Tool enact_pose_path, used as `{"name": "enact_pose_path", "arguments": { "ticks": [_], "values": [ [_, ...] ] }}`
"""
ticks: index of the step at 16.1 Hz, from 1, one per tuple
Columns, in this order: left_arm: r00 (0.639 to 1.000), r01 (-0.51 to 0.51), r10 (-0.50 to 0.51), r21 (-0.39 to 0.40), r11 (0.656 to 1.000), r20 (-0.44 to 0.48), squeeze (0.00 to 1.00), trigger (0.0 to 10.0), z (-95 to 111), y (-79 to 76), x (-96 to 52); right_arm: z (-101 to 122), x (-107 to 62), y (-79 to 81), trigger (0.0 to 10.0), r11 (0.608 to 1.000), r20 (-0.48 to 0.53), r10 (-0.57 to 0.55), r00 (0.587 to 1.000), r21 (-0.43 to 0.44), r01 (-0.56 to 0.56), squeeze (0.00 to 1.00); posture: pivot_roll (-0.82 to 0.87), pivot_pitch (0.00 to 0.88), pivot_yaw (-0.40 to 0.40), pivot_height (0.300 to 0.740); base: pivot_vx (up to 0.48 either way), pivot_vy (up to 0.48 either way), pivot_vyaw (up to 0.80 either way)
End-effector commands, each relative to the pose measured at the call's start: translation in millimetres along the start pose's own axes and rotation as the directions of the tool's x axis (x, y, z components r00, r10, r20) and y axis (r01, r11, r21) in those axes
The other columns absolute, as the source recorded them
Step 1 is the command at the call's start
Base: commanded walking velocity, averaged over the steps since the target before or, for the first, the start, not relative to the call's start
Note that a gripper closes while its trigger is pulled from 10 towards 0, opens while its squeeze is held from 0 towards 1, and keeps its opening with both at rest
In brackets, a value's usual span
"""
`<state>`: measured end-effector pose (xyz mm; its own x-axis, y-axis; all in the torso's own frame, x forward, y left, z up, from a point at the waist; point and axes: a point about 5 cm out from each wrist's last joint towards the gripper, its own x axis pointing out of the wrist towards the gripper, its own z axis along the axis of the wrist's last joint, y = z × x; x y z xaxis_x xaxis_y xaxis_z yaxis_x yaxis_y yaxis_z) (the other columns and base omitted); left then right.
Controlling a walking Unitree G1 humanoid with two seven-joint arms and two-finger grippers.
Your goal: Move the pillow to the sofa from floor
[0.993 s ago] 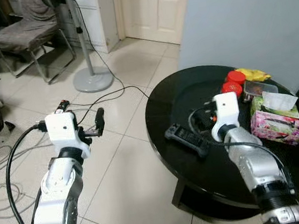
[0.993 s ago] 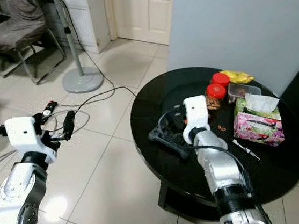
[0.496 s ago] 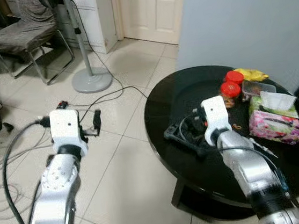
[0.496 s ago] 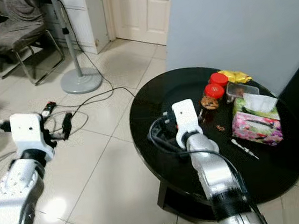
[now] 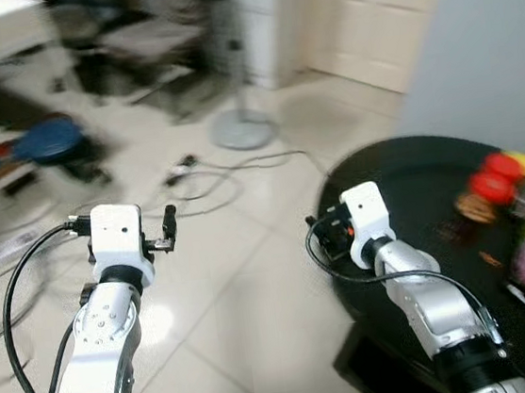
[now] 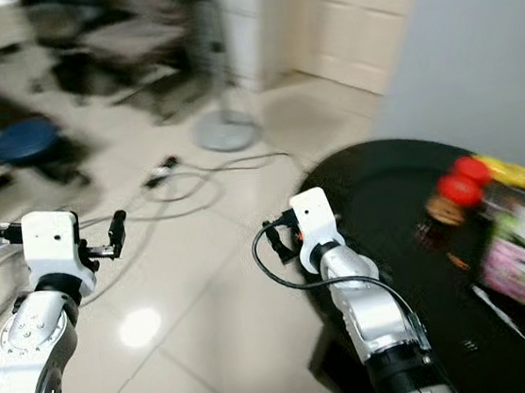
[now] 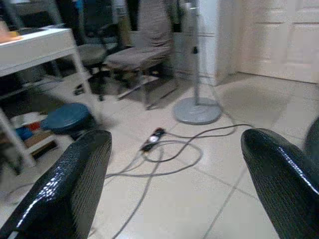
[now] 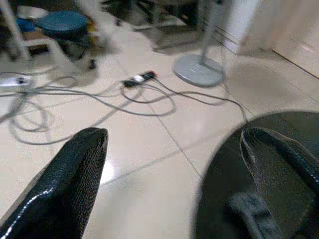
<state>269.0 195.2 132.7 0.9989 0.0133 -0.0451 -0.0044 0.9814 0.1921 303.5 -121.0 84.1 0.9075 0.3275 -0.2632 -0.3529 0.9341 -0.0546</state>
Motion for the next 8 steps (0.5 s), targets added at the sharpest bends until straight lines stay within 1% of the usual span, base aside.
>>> {"name": "enact_pose_path", "arguments": {
  "ticks": [1, 2, 5, 8],
  "values": [
    [0.999, 0.031, -0.031, 0.015, 0.999, 0.009, 0.00, 10.0, 4.2, -6.6, -0.4, 3.2, -2.4, -2.1, 10.0, 1.000, 0.022, -0.003, 1.000, 0.011, 0.003, 0.00, 0.18, 0.000, -0.051, 0.740, 0.000, 0.326, 0.80],
    [0.999, 0.035, -0.036, 0.019, 0.999, 0.011, 0.00, 10.0, 4.8, -7.8, 0.0, 4.4, -2.7, -3.2, 10.0, 1.000, 0.033, -0.011, 0.999, 0.001, 0.011, 0.00, 0.17, 0.000, -0.046, 0.740, 0.000, 0.368, 0.71],
    [0.999, 0.045, -0.046, 0.032, 0.998, 0.018, 0.00, 10.0, 7.5, -10.2, 0.8, 5.5, -2.3, -6.9, 10.0, 0.999, 0.049, -0.035, 0.998, -0.003, 0.035, 0.00, 0.16, 0.000, -0.042, 0.740, 0.000, 0.429, 0.00],
    [0.998, 0.054, -0.055, 0.044, 0.998, 0.019, 0.00, 10.0, 9.1, -7.4, 2.0, 5.4, -3.3, -7.0, 10.0, 0.999, 0.054, -0.036, 0.998, -0.029, 0.038, 0.00, 0.15, 0.000, -0.029, 0.740, 0.000, 0.480, 0.00]
  ]
}}
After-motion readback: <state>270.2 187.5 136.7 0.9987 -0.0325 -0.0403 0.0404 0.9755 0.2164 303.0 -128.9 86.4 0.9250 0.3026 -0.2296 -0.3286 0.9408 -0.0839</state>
